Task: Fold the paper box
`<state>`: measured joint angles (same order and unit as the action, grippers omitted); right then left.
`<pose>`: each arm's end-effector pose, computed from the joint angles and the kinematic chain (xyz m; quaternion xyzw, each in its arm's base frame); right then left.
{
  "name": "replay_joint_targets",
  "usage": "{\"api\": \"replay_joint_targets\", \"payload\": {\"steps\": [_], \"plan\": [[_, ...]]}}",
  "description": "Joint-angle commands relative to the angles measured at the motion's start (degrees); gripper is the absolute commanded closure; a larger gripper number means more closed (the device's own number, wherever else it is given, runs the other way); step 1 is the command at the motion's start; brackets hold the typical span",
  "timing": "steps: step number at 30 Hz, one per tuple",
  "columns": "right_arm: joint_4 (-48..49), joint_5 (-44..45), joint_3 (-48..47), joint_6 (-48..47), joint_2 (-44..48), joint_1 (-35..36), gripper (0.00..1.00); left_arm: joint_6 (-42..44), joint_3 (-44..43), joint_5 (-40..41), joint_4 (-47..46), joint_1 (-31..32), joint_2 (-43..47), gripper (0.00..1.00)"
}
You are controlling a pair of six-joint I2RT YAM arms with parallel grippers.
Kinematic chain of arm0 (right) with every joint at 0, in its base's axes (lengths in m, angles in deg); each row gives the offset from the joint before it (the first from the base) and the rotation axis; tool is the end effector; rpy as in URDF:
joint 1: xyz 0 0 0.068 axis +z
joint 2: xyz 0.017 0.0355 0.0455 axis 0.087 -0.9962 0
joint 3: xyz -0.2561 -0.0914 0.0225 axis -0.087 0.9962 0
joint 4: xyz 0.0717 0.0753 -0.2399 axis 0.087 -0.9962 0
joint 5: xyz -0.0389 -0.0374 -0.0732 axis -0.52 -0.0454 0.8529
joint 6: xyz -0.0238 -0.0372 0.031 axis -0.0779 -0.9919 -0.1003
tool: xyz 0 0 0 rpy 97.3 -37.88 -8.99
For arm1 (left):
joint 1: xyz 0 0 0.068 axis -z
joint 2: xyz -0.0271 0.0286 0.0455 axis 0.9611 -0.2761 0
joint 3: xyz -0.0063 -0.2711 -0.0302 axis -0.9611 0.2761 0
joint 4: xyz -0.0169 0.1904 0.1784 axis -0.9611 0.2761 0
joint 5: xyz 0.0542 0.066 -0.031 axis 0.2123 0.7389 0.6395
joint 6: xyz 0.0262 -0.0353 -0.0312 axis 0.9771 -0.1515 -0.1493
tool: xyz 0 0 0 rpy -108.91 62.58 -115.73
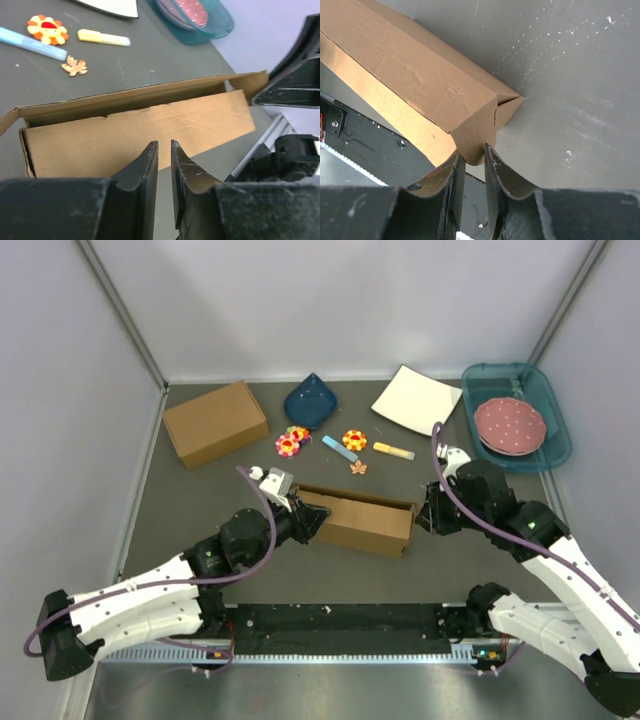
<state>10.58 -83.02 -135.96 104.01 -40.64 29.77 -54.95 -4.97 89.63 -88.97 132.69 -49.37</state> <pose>0.1196 0.0861 0.3276 -0.1229 0.9070 0.2171 0.3393 0.1029 -0.1562 0.2848 0.1128 0.7320 -0.4236 0.5216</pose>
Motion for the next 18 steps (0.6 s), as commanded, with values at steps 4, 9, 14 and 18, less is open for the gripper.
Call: {"api": "replay_joint_targets", "payload": {"steps": [4,9,14,18], "plan": [[0.61,0.85,0.00,0.58,0.28,0.48,0.78,3.18,-3.13,15.36,1.77,4.12,-4.04,0.81],[0.61,0.67,-0.17,0.67,0.27,0.39,0.79,4.42,-4.28,18.08,3.26,5.18,-6.85,0.84],[0.61,0.32,-0.35,1.46,0.27,0.48,0.79,3.19,-4.10,20.11,4.06,5.97,-9.13,0.87],[0.53,0.32,-0.61,2.16,0.45,0.48,0.79,2.40,-4.01,21.33,4.50,6.76,-10.28,0.88]]}}
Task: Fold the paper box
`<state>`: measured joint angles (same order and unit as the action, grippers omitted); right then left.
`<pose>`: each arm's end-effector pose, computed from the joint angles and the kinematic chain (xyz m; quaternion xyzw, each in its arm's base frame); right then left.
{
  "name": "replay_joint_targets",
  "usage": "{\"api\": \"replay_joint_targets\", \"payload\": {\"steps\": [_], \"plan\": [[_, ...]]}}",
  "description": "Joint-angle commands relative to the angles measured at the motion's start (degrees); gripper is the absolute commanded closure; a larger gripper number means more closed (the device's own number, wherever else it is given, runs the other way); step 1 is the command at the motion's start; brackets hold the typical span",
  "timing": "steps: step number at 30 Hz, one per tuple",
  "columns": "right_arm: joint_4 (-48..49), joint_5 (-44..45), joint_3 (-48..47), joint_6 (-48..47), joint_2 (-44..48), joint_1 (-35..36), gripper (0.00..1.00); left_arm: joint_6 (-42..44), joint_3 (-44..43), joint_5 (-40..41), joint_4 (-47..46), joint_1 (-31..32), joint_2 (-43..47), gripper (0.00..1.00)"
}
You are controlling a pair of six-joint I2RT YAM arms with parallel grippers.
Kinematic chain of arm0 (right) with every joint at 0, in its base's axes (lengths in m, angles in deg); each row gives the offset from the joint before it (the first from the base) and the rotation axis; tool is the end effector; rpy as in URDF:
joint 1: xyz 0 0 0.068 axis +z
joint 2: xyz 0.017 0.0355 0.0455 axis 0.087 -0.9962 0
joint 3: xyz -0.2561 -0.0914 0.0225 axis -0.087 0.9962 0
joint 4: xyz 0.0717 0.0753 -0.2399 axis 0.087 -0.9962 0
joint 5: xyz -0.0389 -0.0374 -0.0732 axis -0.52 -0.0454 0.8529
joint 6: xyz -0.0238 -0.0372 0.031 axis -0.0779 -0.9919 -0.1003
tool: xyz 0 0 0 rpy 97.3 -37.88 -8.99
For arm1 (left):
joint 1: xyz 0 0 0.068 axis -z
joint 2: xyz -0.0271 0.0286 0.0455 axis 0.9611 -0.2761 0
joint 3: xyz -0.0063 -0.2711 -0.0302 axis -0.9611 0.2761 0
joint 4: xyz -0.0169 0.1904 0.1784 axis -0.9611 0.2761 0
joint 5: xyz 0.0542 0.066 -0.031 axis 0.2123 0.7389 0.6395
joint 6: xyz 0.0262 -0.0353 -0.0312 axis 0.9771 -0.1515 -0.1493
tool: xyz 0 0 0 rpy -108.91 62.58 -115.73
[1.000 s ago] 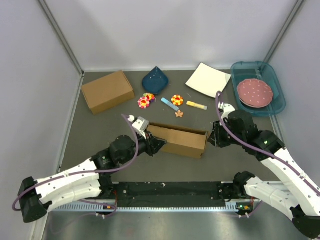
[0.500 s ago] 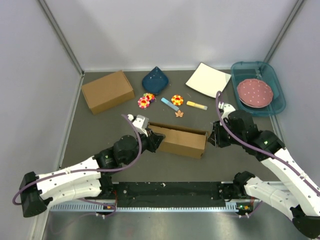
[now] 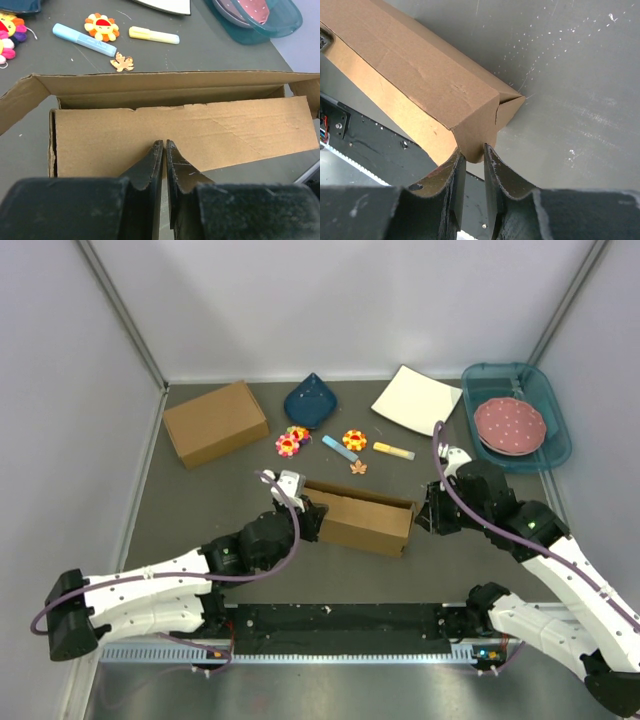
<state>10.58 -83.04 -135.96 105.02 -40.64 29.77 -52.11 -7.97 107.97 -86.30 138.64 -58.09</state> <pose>0.1196 0.0861 0.3276 -0.1150 0.9080 0.2202 0.3373 0.1051 -0.1813 0.2722 0.0893 0.7734 -0.2963 0.5533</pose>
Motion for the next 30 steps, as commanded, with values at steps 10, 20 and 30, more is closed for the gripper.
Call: {"api": "replay_joint_targets", "payload": {"steps": [10,20,30], "plan": [[-0.27,0.17,-1.58,2.83,-0.60,0.39,1.00,-2.56,-1.37,6.42,3.59,3.10,-3.22,0.91],[-0.27,-1.06,-3.16,5.73,-0.96,0.39,1.00,-4.84,-1.98,8.53,4.55,5.03,-5.51,0.92],[-0.27,-4.32,-6.50,7.66,-1.39,0.48,1.00,-6.07,-2.86,11.96,7.98,5.74,-6.57,0.91]]}}
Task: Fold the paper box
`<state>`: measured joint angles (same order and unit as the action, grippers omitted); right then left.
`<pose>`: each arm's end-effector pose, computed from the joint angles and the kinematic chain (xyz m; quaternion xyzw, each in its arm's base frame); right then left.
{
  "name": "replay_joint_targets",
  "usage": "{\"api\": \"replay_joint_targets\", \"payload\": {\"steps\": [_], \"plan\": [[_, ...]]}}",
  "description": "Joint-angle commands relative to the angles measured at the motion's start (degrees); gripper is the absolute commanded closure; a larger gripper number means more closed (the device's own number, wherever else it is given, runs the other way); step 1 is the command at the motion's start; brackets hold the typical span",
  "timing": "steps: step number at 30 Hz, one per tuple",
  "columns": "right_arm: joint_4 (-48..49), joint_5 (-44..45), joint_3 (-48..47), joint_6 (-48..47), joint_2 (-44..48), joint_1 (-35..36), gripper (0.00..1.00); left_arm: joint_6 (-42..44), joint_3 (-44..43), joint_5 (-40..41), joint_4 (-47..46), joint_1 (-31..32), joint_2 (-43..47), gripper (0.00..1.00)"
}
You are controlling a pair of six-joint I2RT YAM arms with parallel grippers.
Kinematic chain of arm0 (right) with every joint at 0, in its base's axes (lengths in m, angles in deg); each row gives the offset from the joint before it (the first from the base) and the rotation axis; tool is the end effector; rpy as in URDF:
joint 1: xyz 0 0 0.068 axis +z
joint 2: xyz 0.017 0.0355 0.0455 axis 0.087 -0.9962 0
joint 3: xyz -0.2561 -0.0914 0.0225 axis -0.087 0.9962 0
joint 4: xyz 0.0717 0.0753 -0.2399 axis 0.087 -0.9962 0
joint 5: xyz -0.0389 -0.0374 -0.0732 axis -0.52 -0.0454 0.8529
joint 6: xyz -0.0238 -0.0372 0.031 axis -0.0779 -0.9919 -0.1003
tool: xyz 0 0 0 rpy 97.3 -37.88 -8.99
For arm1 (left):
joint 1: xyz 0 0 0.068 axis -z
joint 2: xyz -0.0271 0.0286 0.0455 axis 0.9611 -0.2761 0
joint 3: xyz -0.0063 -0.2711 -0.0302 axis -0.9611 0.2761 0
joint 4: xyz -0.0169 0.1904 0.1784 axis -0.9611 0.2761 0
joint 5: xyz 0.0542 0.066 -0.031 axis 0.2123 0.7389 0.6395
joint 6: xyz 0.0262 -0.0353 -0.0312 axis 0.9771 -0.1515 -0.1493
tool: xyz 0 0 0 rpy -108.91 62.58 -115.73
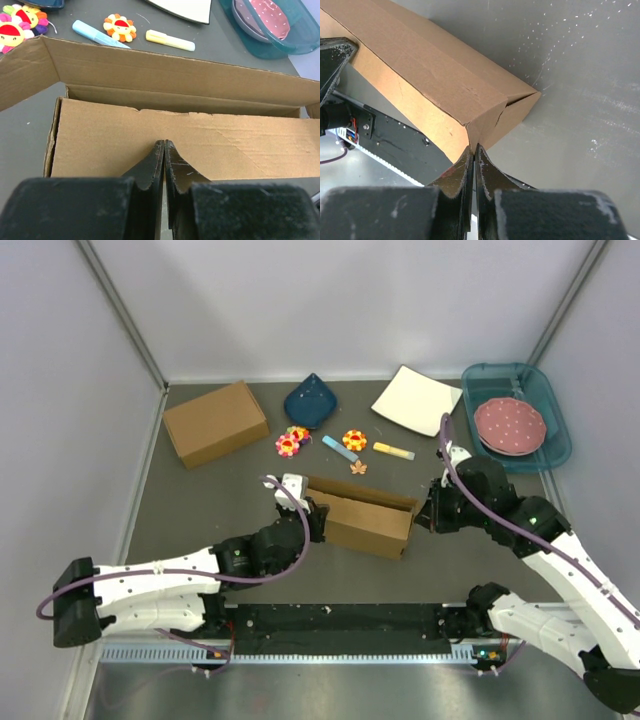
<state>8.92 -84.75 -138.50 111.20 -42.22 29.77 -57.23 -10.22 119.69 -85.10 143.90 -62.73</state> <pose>0.1211 0.0884 0.3356 -0.0716 0.9144 0.2467 0.3127 0.0972 -0.1979 0.2693 0.0395 0.7830 -0.2603 0.5636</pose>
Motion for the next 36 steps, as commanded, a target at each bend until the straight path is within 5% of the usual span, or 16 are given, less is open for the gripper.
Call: {"api": "replay_joint_targets", "payload": {"steps": [1,36], "plan": [[1.40,-2.70,-4.14,1.57,0.09,0.48,1.00,-1.13,-0.70,0.42,7.04,0.47,-2.20,0.91],[3.77,-3.31,-4.15,6.05,-0.26,0.31,1.00,-3.07,-0.61,4.20,8.10,2.49,-5.89,0.92]]}}
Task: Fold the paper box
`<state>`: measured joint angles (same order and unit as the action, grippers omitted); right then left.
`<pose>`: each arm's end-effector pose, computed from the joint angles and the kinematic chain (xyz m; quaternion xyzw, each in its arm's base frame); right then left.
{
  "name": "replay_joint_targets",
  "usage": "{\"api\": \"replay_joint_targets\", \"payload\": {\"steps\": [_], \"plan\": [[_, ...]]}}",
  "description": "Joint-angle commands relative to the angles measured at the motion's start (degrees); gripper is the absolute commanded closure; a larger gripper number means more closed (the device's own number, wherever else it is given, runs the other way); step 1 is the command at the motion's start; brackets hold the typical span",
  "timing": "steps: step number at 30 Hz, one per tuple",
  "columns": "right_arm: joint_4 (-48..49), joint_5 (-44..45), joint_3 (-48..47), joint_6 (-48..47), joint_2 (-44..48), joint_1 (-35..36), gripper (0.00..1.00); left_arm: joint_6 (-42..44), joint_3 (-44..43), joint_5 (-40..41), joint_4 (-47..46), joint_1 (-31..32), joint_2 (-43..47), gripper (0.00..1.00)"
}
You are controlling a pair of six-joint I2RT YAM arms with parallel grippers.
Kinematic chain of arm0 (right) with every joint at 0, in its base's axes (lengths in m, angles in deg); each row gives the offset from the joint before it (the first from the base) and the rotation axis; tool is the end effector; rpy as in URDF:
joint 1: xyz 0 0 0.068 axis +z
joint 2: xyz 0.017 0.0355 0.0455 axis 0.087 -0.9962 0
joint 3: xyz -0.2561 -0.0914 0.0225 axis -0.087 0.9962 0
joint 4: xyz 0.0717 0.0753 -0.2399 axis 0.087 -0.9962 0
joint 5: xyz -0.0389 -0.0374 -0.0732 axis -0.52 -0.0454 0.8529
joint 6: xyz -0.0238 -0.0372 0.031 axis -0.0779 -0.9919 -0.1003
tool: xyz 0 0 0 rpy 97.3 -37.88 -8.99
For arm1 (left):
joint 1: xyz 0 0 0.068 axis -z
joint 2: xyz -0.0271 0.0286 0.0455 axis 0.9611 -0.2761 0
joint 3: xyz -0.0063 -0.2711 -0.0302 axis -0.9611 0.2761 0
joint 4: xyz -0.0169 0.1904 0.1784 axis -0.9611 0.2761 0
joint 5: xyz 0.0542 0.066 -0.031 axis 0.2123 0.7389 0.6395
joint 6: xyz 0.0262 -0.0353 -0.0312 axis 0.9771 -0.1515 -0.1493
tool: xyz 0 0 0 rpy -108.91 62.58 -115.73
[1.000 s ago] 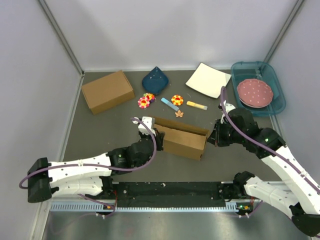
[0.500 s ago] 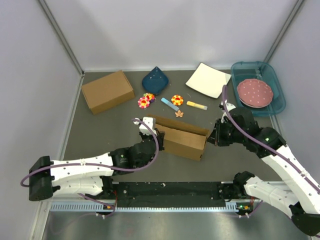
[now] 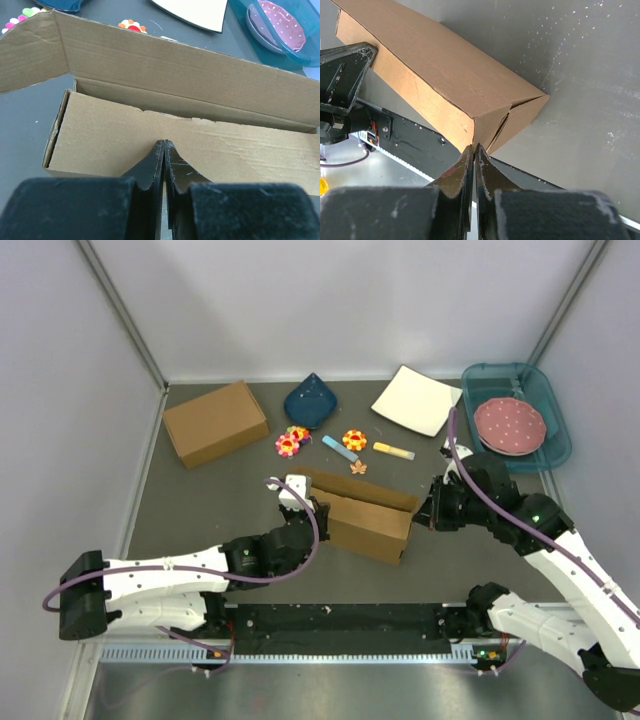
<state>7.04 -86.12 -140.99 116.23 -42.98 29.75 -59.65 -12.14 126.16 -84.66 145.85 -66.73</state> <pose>0.1199 0.0885 0.3447 -0.0359 0.9165 0.2684 0.2943 0.0963 -0.2099 0.2667 0.0121 0.7853 -0.2303 0.5746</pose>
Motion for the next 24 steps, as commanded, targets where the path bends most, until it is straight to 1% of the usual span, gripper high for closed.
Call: {"api": "replay_joint_targets", "payload": {"steps": [1,8,11,24], "plan": [[6.17,-2.29,-1.04,1.20,0.68,0.15,1.00,-0.55,1.22,-2.35,7.75,0.46,-1.89,0.92],[9.16,-4.22,5.90,2.25,1.91,0.41,1.00,-0.73,1.05,-2.44,7.75,0.55,-1.63,0.92],[9.34,-3.61,7.57,2.25,2.78,0.41,1.00,-0.73,1.13,-2.35,7.75,0.55,-1.54,0.92],[9.17,-1.41,11.36,1.02,6.57,0.50,1.00,-1.61,0.87,-2.09,8.63,0.55,-1.10,0.91]]}}
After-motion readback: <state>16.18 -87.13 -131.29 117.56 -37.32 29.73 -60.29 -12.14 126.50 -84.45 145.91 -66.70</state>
